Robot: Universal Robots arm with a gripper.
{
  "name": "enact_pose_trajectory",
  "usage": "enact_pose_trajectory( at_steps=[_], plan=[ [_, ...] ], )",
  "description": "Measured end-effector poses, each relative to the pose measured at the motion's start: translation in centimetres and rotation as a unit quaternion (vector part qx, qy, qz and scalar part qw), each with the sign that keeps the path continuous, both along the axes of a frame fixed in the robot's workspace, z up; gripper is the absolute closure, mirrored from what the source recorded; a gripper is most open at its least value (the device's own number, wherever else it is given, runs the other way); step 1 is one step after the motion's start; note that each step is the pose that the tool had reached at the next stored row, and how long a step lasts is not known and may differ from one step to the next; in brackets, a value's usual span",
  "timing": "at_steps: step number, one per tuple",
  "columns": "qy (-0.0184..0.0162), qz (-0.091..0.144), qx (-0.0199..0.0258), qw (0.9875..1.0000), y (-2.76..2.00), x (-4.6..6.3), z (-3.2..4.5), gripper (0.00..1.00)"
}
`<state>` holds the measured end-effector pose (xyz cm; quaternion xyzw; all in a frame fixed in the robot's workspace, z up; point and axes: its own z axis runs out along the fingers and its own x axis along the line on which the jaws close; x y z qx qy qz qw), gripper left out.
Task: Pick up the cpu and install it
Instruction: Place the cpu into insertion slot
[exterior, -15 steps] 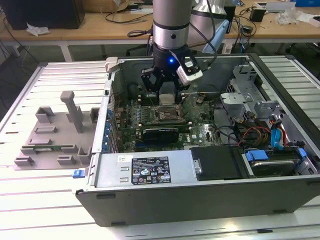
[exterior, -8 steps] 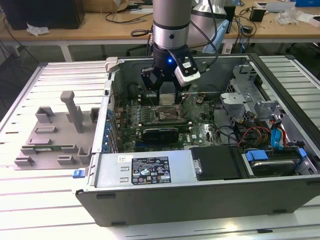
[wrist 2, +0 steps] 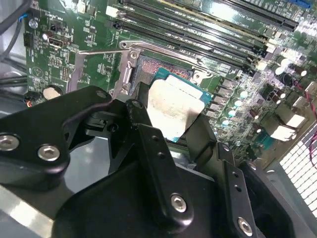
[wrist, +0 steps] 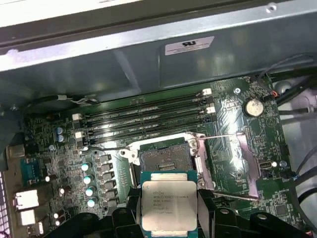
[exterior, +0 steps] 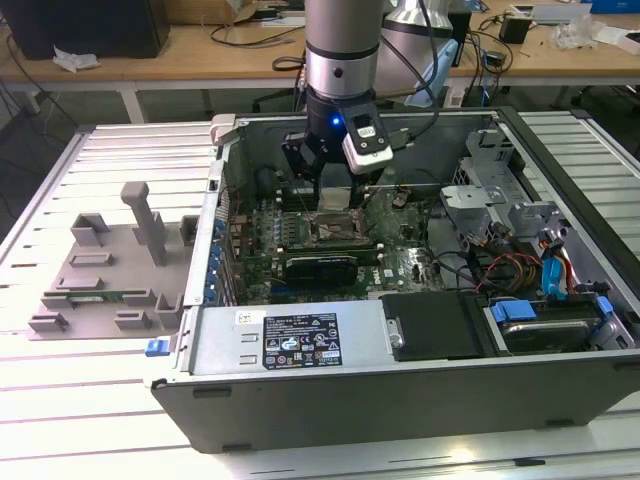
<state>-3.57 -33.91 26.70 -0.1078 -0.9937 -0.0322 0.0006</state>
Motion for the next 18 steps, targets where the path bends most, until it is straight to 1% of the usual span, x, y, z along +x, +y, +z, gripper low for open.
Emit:
enact_pose_trajectory(
  at_steps=[2, 4, 5, 6, 7, 9, 11, 13, 14, 15, 17, 18],
  plan=[
    [0.0, -0.016, 0.0, 0.9999, 0.0, 0.0, 0.0, 0.46],
    [0.0, -0.027, 0.0, 0.9996, 0.0, 0.0, 0.0, 0.46],
    [0.0, -0.037, 0.0, 0.9993, 0.0, 0.0, 0.0, 0.46],
    [0.0, -0.047, 0.0, 0.9989, 0.0, 0.0, 0.0, 0.46],
    [0.0, -0.06, 0.0, 0.9982, 0.0, 0.0, 0.0, 0.46],
    [0.0, -0.085, 0.0, 0.9964, 0.0, 0.0, 0.0, 0.46],
    [0.0, -0.112, 0.0, 0.9937, 0.0, 0.0, 0.0, 0.46],
    [0.0, -0.133, 0.0, 0.9912, 0.0, 0.0, 0.0, 0.46],
    [0.0, -0.144, 0.0, 0.9896, 0.0, 0.0, 0.0, 0.46],
    [0.0, -0.165, 0.0, 0.9863, 0.0, 0.0, -0.01, 0.46],
    [0.0, -0.181, 0.0, 0.9835, 0.0, 0.0, -0.01, 0.46],
    [0.0, -0.195, 0.0, 0.9808, 0.0, 0.0, -0.02, 0.46]
  ],
)
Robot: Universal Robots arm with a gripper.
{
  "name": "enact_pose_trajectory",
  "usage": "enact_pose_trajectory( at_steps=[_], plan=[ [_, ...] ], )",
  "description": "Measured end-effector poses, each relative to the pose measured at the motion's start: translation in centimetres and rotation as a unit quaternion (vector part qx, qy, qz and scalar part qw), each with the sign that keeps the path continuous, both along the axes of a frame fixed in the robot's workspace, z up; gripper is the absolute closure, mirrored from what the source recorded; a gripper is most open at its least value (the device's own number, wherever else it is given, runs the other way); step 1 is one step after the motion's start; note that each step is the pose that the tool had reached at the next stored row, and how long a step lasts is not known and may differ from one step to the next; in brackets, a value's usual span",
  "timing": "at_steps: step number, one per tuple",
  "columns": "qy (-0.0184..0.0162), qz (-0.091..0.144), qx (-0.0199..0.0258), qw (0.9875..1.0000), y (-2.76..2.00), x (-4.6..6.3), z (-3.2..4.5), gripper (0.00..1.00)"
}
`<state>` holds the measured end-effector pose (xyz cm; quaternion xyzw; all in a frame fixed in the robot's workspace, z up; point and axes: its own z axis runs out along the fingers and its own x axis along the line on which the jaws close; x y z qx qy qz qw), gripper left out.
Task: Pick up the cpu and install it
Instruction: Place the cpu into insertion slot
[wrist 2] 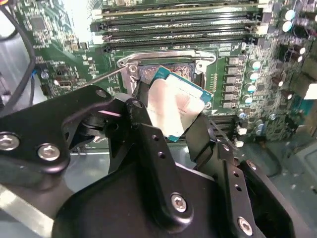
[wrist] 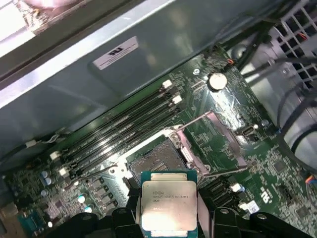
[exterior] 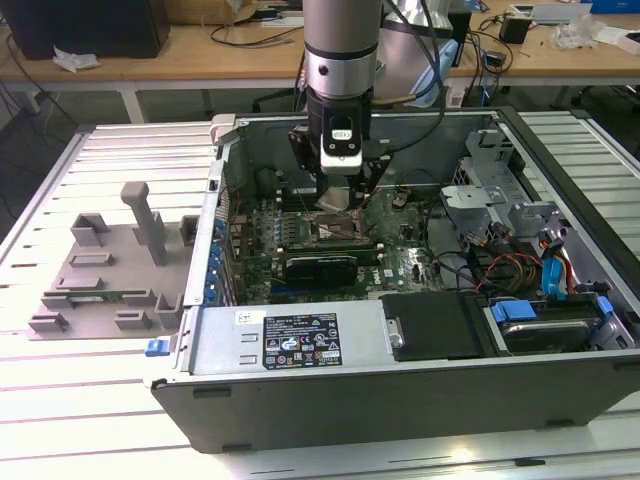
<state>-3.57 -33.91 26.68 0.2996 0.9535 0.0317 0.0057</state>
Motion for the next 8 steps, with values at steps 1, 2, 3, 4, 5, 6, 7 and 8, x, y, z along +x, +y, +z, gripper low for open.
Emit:
enact_pose_trajectory(
  at_steps=[1, 2, 3, 4, 5, 6, 7, 8],
  plan=[
    [0.0, -0.014, 0.0, 0.9999, 0.0, 0.0, -0.01, 0.46],
    [0.0, -0.022, 0.0, 0.9998, 0.0, 0.0, -0.02, 0.46],
    [0.0, -0.033, 0.0, 0.9995, 0.0, 0.0, -0.03, 0.46],
    [0.0, -0.047, 0.0, 0.9989, 0.0, 0.0, -0.04, 0.46],
    [0.0, -0.059, 0.0, 0.9983, 0.0, 0.0, -0.05, 0.46],
    [0.0, -0.071, 0.0, 0.9974, 0.0, 0.0, -0.07, 0.46],
    [0.0, -0.083, 0.0, 0.9966, 0.0, 0.0, -0.08, 0.46],
    [0.0, -0.092, 0.0, 0.9958, 0.0, 0.0, -0.09, 0.46]
  ],
)
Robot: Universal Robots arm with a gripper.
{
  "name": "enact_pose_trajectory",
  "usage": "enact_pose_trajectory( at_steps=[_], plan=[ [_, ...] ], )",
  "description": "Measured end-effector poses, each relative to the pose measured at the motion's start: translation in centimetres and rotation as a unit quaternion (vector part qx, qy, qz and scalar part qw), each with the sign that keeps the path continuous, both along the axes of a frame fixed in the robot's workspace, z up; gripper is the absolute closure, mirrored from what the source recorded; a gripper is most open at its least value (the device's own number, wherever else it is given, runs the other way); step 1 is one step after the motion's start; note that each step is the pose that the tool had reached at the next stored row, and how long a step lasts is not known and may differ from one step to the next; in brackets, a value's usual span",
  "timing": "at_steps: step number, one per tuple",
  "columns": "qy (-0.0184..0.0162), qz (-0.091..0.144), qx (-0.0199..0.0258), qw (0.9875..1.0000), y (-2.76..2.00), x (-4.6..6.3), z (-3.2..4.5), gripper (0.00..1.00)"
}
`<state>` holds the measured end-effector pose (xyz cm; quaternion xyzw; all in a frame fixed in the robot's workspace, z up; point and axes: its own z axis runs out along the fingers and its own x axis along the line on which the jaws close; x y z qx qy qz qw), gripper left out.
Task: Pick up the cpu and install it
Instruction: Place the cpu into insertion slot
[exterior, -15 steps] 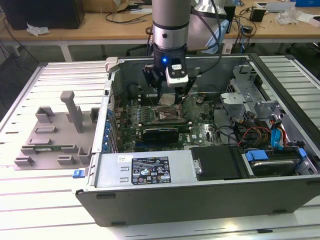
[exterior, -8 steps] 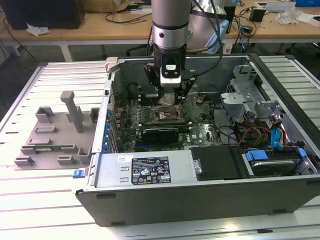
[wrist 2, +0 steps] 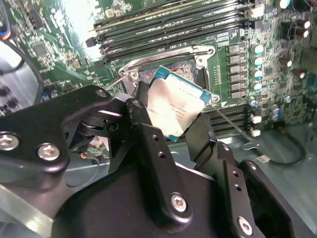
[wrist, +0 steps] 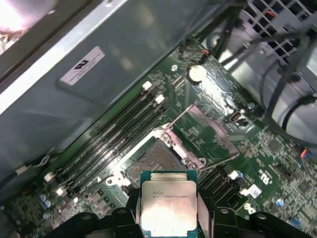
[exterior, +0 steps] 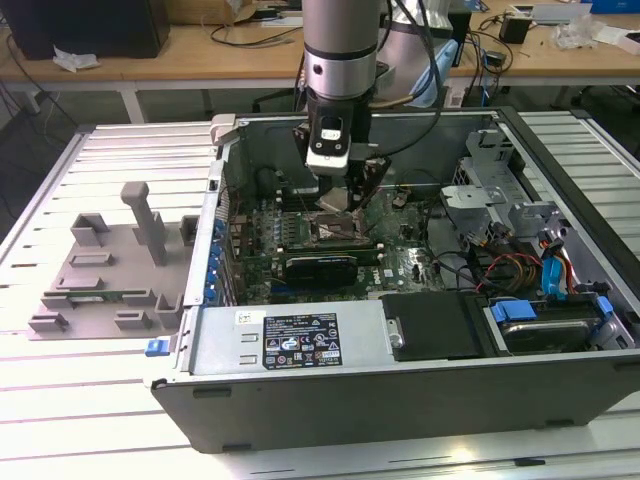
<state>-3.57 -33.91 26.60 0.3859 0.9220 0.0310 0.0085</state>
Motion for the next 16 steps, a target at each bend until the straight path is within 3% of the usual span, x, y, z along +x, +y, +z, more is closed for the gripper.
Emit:
enact_pose_trajectory(
  at_steps=[3, 6, 11, 16],
  plan=[
    [0.0, -0.025, 0.0, 0.9997, 0.0, 0.0, -0.03, 0.46],
    [0.0, -0.053, 0.0, 0.9986, 0.0, 0.0, -0.06, 0.46],
    [0.0, -0.116, 0.0, 0.9933, 0.0, 0.0, -0.13, 0.46],
    [0.0, -0.163, 0.0, 0.9867, 0.0, 0.0, -0.18, 0.46]
  ],
)
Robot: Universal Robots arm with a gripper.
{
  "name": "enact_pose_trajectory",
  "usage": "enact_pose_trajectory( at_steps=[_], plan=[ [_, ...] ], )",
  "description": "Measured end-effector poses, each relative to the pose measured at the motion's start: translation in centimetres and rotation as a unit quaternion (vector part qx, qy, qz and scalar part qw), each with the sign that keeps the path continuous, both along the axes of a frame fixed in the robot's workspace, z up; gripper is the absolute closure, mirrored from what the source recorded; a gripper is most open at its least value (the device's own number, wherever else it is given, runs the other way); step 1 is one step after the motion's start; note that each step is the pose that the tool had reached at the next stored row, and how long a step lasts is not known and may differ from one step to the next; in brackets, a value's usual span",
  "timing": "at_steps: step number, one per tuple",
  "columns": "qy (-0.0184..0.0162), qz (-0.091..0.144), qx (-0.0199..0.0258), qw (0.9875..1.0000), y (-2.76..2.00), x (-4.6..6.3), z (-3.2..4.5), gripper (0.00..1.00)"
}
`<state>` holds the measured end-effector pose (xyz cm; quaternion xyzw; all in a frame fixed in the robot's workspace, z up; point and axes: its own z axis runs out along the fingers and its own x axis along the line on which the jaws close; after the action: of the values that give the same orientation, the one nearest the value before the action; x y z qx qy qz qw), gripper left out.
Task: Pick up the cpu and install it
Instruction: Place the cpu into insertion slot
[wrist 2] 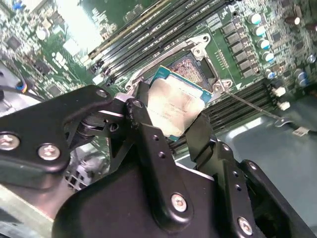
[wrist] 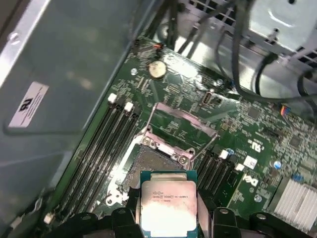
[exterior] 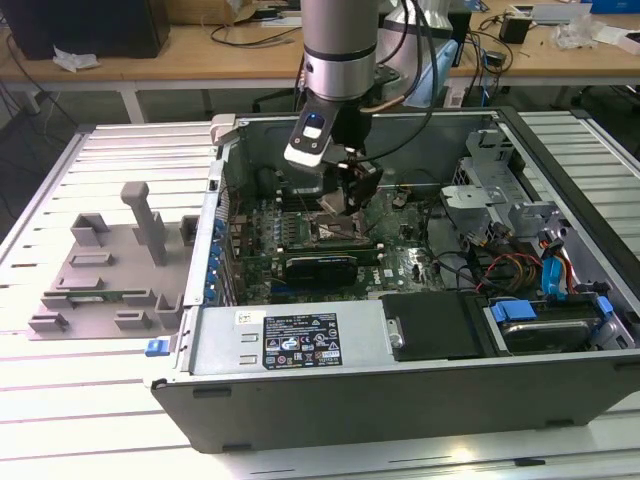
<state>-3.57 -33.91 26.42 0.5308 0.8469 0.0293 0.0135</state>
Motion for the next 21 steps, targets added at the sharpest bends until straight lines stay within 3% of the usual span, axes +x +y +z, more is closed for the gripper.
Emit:
enact_pose_trajectory(
  at_steps=[1, 5, 8, 10, 11, 14, 21],
  plan=[
    [0.0, -0.018, 0.0, 0.9998, 0.0, 0.0, -0.02, 0.46],
    [0.0, -0.056, 0.0, 0.9985, 0.0, 0.0, -0.06, 0.46],
    [0.0, -0.111, -0.0001, 0.9938, 0.0, 0.0, -0.14, 0.46],
    [0.0, -0.133, 0.0, 0.9911, 0.0, 0.0, -0.19, 0.46],
    [0.0, -0.149, 0.0, 0.9888, 0.0, 0.0, -0.22, 0.46],
    [0.0001, -0.176, -0.0001, 0.9843, 0.0, 0.0, -0.26, 0.46],
    [0.0, -0.179, 0.0001, 0.9838, 0.23, 0.0, -0.67, 0.46]
  ],
)
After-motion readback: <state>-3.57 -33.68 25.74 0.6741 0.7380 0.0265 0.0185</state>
